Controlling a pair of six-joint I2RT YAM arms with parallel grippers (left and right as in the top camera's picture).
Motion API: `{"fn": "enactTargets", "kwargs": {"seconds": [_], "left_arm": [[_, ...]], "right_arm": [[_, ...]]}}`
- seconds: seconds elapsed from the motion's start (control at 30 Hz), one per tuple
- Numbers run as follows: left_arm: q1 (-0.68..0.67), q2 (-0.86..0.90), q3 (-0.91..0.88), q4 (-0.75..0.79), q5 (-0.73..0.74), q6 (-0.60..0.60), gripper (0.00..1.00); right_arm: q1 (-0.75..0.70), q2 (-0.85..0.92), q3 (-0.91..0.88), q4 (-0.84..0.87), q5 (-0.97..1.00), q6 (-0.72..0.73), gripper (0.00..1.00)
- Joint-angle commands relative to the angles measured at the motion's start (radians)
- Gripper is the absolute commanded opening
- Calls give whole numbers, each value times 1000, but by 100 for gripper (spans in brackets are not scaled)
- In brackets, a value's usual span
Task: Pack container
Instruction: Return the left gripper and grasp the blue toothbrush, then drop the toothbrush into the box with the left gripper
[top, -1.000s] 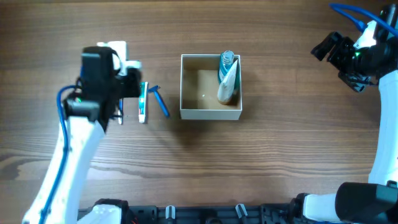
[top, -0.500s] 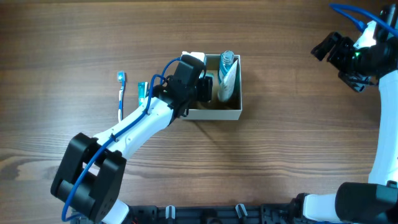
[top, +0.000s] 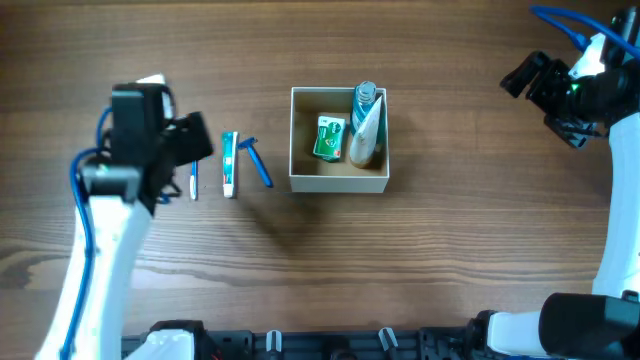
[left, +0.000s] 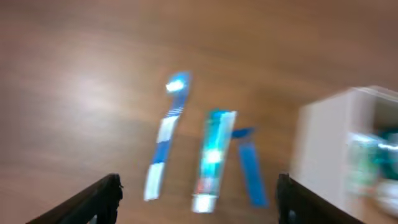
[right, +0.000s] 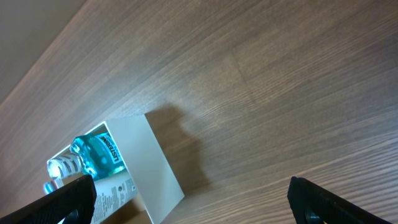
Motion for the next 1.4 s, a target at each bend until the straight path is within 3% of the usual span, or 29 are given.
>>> {"fn": "enactTargets", "kwargs": {"seconds": [0.0,0.27,0.37,0.5,0.7,0.83,0.93,1.03,1.13,1.23,1.37], "left_arm": [[114,203,-6,2,124,221,80],[114,594,-6,209,111,321,75],[114,623,-6,263,90,321,57],[114,625,-6,308,90,320,42],[100,625,-6,288,113,316,4],[68,594,0,263,121,215,4],[0,479,67,138,122,203,4],[-161,317,150,19,121,203,4],[-370,193,154,56,116,203,4],[-492,200,154,130,78,203,4],[-525,288,154,278,68,241,4]], "right_arm": [[-4,-2,16,2,-9,14,100],[-4,-2,16,2,-9,14,100],[-4,-2,16,2,-9,14,100],[-4,-2,16,2,-9,14,100],[-4,-2,16,2,-9,14,100],[-4,-2,16,2,-9,14,100],[-4,-2,16,2,-9,14,100],[-4,-2,16,2,-9,14,100],[-4,-2,16,2,-9,14,100],[-4,-2,16,2,-9,14,100],[-4,-2,16,2,-9,14,100]]}}
